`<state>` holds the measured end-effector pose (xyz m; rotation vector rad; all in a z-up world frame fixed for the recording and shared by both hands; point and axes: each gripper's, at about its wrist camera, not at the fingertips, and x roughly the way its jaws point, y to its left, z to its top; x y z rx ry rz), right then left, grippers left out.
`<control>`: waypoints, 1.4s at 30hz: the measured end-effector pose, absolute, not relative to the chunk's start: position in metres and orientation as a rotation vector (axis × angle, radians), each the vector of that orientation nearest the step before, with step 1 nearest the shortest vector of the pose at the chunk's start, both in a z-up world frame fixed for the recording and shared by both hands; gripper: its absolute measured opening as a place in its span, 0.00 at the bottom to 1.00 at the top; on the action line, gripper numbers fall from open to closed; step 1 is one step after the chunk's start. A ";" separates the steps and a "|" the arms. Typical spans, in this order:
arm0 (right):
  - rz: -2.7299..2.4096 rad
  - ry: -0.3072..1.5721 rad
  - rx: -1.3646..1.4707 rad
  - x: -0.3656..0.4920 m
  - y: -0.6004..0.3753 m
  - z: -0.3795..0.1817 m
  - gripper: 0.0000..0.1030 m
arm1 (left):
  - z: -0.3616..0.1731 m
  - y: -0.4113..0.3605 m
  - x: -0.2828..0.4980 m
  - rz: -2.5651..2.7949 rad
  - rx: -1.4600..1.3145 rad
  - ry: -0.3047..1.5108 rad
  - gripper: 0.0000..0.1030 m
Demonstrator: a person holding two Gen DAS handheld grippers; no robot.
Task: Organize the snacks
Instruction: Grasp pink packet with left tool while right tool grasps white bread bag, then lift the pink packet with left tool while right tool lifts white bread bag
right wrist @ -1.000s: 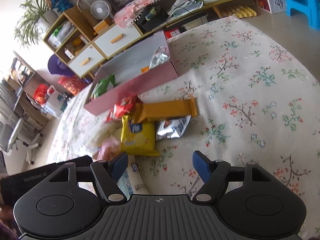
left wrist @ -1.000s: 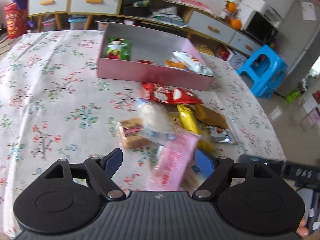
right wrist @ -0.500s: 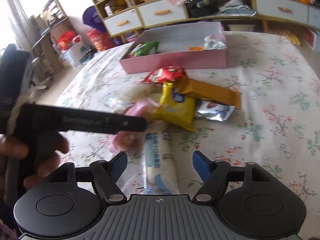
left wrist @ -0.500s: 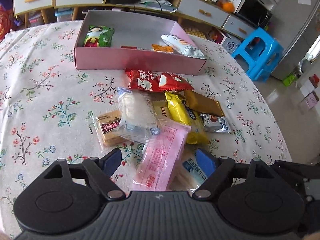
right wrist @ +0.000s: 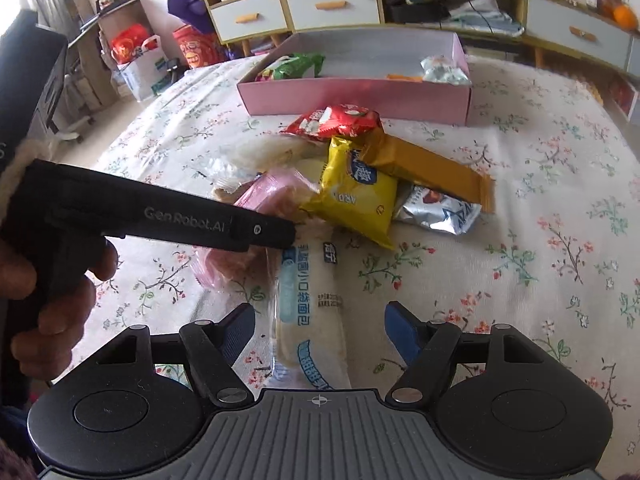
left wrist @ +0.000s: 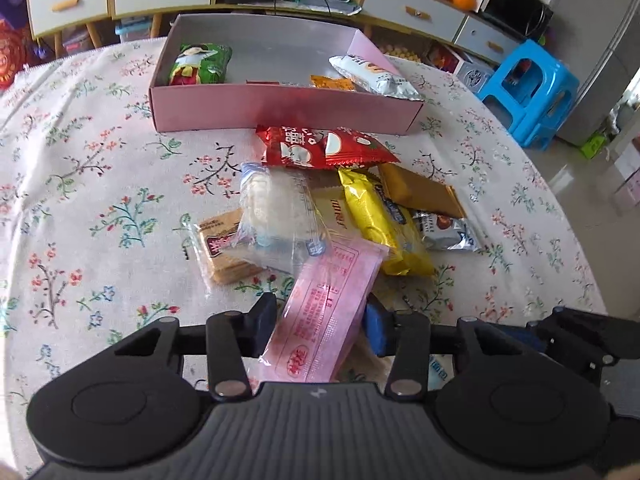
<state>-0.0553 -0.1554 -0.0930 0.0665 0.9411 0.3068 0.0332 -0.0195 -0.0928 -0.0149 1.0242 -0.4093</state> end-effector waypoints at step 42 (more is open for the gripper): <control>0.250 0.920 0.100 -0.060 -0.180 -0.092 0.37 | -0.091 -0.012 0.016 -0.416 0.012 1.020 0.33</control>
